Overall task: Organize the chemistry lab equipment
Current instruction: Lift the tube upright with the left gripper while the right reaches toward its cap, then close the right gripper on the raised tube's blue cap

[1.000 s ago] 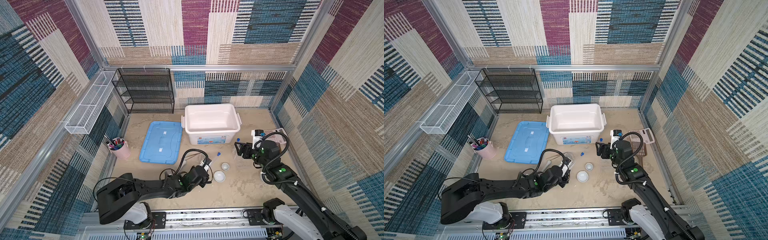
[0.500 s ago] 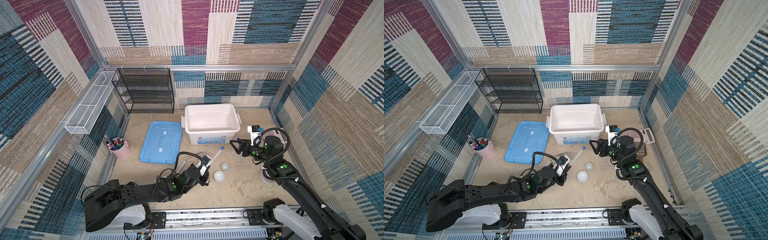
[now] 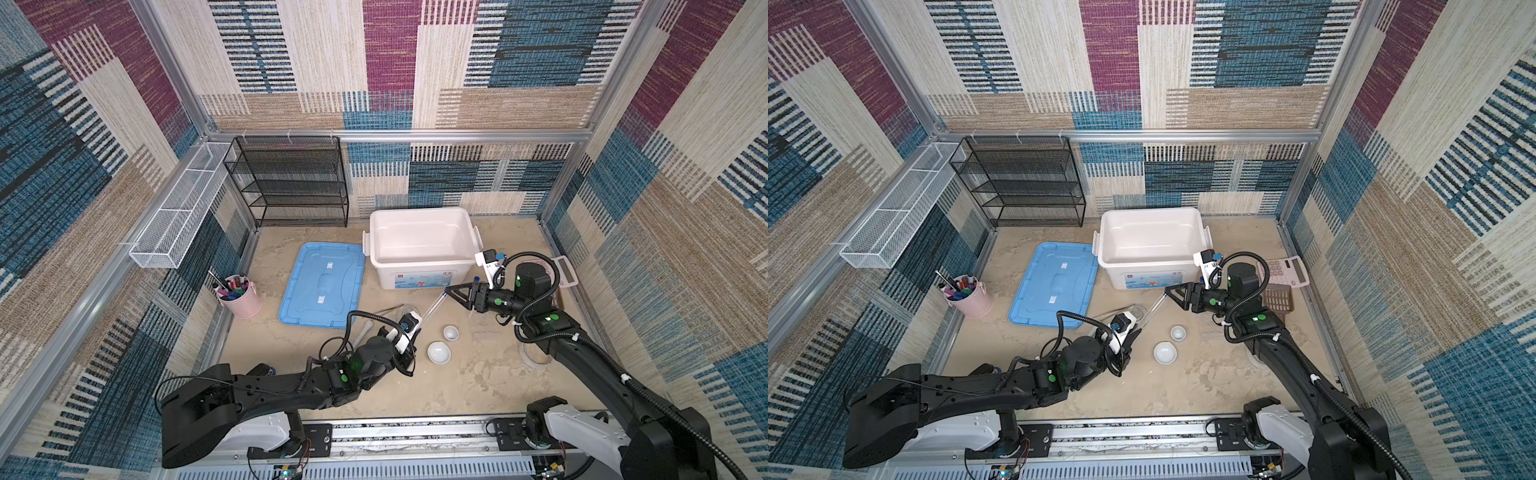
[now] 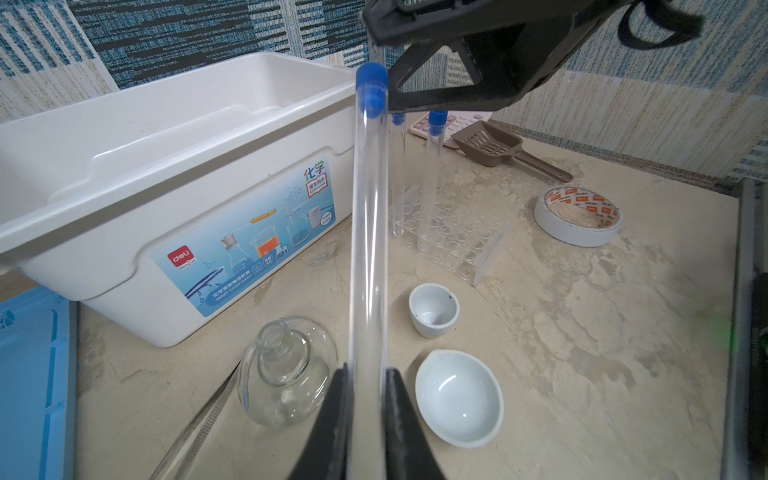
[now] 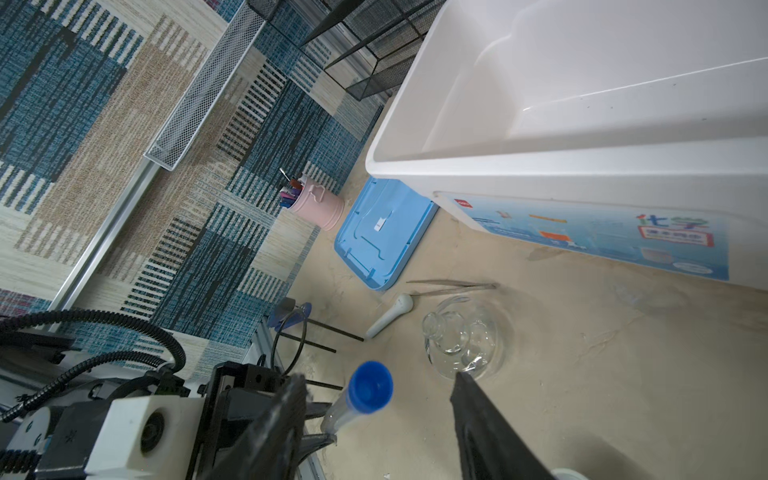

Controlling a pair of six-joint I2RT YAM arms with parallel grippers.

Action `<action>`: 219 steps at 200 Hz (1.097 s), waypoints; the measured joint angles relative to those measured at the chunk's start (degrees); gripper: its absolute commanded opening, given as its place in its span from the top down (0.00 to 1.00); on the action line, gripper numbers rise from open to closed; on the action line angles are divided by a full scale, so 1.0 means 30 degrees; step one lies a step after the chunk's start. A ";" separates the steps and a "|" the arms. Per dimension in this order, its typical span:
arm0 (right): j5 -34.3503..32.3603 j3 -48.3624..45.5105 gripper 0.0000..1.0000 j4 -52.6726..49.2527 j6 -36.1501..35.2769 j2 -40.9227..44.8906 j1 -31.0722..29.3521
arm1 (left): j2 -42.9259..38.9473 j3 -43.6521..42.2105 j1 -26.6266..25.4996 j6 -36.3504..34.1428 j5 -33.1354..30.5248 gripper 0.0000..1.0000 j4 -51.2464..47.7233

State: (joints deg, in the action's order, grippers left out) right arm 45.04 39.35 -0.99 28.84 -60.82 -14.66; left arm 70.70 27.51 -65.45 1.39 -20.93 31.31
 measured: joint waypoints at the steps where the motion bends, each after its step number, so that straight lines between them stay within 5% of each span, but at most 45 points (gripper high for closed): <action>1: 0.0022 0.0000 0.41 0.0022 0.0007 -0.0007 0.0000 | 0.0000 0.0000 0.0000 0.0000 0.0000 0.84 0.0000; 219: 0.2295 -0.0605 0.67 0.1967 0.1151 -0.0612 0.0000 | 0.0969 -0.0029 -0.0146 -0.0466 0.0036 0.85 0.1770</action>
State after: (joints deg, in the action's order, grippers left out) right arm 51.92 37.54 4.91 32.29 -62.65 -14.66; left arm 73.60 27.42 -65.89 -0.01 -20.82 36.62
